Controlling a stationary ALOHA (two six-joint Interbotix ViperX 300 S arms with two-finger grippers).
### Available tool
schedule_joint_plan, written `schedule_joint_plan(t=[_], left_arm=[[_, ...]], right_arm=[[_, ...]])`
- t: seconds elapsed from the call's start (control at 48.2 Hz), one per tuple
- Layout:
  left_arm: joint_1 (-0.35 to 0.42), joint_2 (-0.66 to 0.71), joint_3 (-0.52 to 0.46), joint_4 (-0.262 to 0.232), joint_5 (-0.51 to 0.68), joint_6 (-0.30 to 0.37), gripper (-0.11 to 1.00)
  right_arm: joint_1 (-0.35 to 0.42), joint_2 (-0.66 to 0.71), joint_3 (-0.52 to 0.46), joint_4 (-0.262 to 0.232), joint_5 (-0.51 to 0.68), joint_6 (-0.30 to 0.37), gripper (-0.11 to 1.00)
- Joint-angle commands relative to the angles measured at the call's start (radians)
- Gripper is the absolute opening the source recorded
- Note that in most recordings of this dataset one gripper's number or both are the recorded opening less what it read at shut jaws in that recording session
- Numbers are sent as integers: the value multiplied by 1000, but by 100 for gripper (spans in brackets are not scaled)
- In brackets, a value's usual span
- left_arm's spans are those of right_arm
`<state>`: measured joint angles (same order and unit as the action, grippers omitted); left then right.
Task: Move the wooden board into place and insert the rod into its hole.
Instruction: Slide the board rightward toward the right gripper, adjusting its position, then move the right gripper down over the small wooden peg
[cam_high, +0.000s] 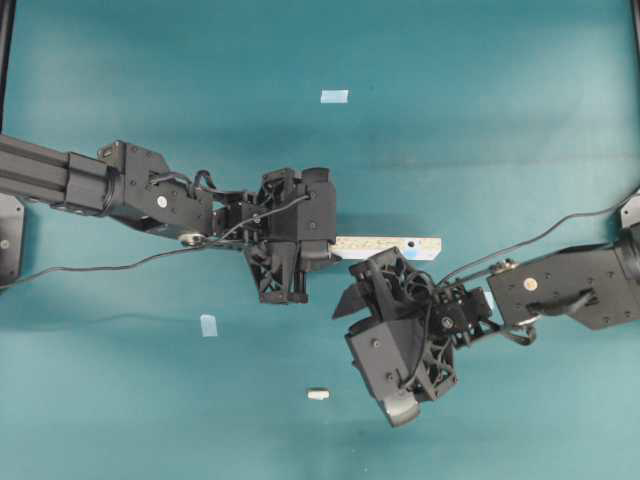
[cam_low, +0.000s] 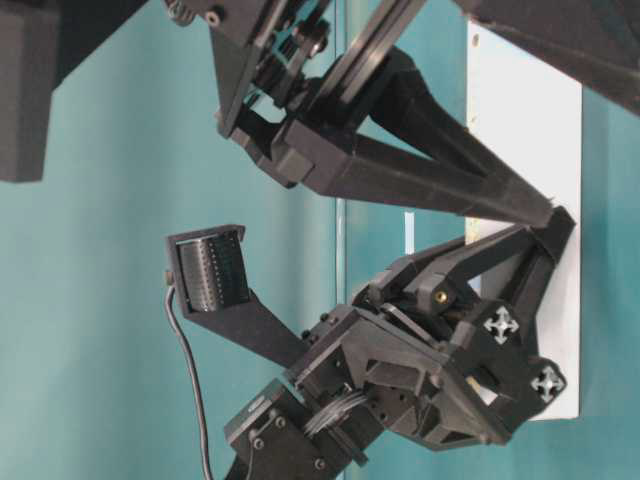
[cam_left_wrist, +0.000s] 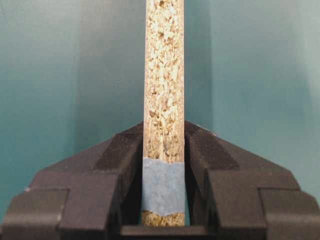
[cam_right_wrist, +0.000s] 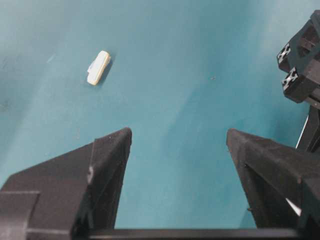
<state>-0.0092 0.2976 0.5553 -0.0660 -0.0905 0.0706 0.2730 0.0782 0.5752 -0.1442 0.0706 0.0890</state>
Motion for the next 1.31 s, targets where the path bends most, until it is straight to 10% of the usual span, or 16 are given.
schedule_joint_plan(t=[0.0, 0.83, 1.286], left_arm=[[5, -17, -20, 0, -6, -6, 22], [14, -57, -26, 3, 92, 0, 78], [15, -146, 44, 3, 130, 6, 78]], right_arm=[[0, -25, -12, -2, -5, 0, 85], [0, -15, -21, 0, -3, 3, 85], [11, -23, -126, 5, 155, 153, 85]])
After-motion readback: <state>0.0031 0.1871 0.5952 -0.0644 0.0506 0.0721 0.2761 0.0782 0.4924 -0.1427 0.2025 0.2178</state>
